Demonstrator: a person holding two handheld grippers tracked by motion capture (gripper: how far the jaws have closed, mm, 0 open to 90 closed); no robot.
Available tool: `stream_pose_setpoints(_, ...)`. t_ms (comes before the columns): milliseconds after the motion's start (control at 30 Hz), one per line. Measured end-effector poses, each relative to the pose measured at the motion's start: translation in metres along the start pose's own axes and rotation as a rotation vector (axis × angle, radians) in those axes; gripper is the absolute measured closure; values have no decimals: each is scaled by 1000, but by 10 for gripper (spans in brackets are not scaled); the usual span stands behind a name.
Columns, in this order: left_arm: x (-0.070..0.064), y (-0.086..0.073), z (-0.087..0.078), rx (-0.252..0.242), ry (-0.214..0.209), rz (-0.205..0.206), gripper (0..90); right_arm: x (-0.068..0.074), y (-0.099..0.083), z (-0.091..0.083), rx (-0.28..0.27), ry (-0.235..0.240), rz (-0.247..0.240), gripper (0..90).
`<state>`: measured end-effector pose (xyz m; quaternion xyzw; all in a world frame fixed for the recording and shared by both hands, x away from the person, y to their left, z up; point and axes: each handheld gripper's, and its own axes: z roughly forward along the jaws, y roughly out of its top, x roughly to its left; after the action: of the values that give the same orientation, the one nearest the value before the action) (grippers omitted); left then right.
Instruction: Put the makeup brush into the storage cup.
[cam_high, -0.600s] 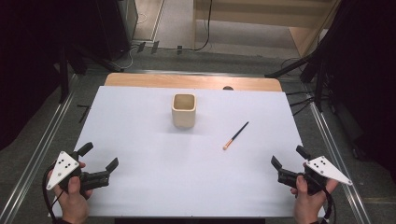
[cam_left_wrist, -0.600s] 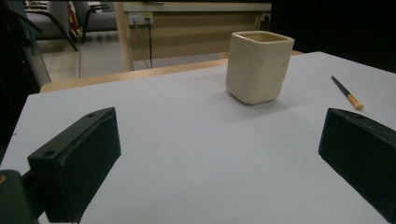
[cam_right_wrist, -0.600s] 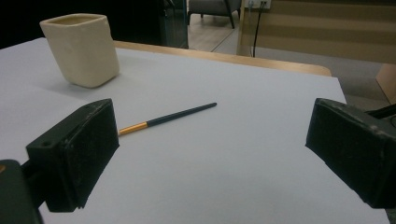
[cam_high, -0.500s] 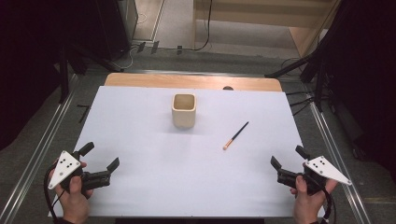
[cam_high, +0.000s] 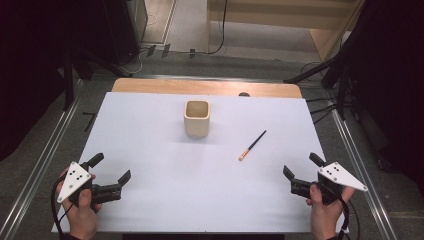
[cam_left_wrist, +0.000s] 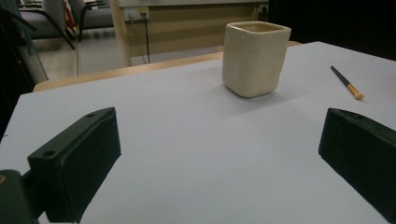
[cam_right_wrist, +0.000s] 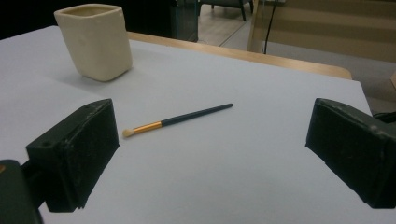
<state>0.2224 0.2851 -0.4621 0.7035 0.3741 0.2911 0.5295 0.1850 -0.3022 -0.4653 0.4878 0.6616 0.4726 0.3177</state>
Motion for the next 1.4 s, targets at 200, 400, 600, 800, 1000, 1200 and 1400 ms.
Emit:
stream_pose_setpoints(200,-1,0,1,3,-2,8,0,7,14,13,19,14,-7,28)
stream_pose_setpoints(400,-1,-1,2,5,2,6,0,8,28,26,35,25,19,28)
stream_pose_setpoints(600,-2,-1,2,6,0,7,0,11,46,45,71,10,14,22)
stream_pose_setpoints(800,-1,-1,1,11,2,9,0,13,58,65,109,10,26,21)
stream_pose_setpoints(1000,0,-2,1,14,5,6,0,15,62,82,161,10,25,21)
stream_pose_setpoints(1200,-1,-2,2,16,3,11,0,18,67,102,210,-1,15,20)
stream_pose_setpoints(1400,-2,-3,4,20,-5,16,0,22,69,124,275,14,11,20)
